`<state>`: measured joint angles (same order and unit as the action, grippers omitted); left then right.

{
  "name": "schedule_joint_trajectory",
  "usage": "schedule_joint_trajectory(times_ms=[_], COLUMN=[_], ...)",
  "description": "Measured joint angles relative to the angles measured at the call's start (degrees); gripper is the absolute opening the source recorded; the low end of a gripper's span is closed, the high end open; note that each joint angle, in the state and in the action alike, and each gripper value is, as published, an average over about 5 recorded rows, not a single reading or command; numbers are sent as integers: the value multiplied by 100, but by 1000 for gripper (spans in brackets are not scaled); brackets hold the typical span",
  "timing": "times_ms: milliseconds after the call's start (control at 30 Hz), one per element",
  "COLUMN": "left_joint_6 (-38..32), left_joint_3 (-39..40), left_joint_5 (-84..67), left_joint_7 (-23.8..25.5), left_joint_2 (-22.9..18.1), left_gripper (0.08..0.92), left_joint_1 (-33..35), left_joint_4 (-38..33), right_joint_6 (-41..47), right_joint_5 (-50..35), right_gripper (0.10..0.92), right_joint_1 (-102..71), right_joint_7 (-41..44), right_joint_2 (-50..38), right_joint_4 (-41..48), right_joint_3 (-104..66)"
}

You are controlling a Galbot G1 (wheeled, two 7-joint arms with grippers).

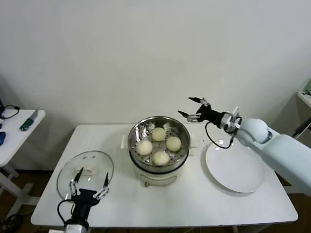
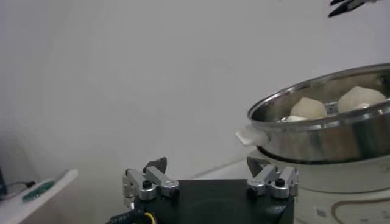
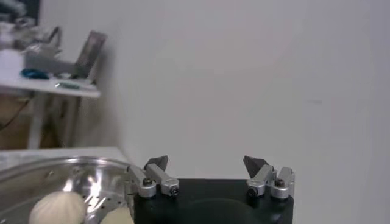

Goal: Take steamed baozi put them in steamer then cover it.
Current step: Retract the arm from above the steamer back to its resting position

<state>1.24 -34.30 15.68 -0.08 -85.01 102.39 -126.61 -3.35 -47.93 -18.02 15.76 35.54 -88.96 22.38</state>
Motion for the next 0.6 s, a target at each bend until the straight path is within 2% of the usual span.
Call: schedule_joint_trajectory(times_ms=[300, 600], left_joint_6=[1, -2], left_joint_3=[-113, -184], left_joint_5=[817, 2944], left_joint_7=[207, 123], left_joint_2=[64, 240], left_gripper=[823, 823], left_joint_1=[-131, -311], left_joint_4=[52, 342], right_joint_6=[132, 252], right_joint_5=[625, 1187], right_gripper=[823, 823], right_joint_1=[-2620, -4660], right_joint_7=[-324, -400], right_joint_2=[345, 1150], right_joint_4=[-689, -1304], right_joint_3=[-2767, -4748])
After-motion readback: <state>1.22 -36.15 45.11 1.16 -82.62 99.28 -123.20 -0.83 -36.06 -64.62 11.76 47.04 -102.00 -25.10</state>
